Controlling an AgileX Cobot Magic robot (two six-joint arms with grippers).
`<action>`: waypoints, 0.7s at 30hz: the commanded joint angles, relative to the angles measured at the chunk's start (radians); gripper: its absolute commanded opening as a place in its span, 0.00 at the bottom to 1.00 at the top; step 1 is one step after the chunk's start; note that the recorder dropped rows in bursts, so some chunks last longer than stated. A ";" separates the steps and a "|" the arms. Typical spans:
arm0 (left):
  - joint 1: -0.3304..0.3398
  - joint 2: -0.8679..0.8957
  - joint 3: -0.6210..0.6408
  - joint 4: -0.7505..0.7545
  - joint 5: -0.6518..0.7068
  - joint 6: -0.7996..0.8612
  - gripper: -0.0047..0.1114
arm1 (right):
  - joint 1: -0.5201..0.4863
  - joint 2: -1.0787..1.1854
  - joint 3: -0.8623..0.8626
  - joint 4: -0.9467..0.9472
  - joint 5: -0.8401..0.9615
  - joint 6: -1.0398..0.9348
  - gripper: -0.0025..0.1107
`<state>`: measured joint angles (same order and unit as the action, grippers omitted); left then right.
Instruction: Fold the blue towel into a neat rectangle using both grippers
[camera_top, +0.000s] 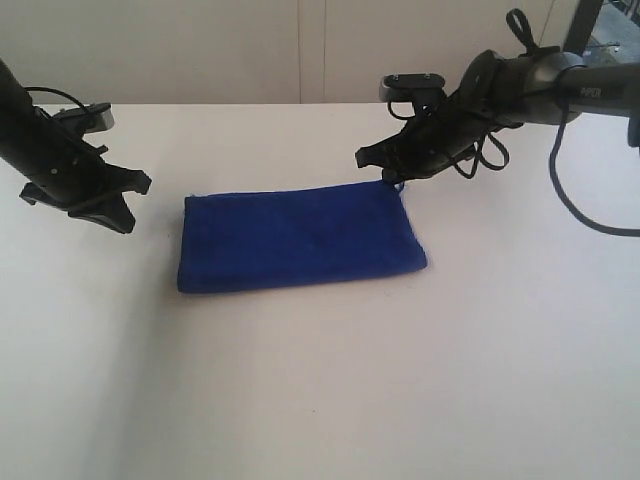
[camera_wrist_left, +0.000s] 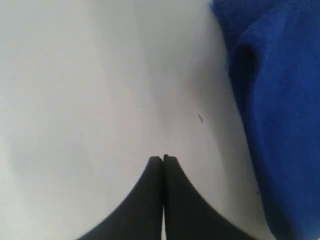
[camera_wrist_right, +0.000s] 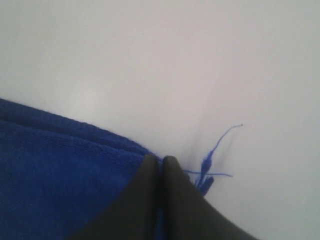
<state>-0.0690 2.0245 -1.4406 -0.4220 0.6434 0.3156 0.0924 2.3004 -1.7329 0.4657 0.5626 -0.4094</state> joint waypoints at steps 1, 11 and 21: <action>0.002 -0.011 0.005 -0.005 0.012 0.001 0.04 | -0.003 -0.002 -0.004 0.003 -0.011 -0.009 0.02; 0.002 -0.011 0.005 -0.005 0.012 0.001 0.04 | -0.005 -0.052 -0.004 -0.044 -0.011 0.055 0.02; 0.002 -0.011 0.005 -0.005 0.012 0.001 0.04 | -0.005 -0.026 -0.004 -0.100 -0.022 0.109 0.02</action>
<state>-0.0690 2.0245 -1.4406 -0.4220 0.6416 0.3156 0.0924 2.2592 -1.7329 0.4052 0.5585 -0.3354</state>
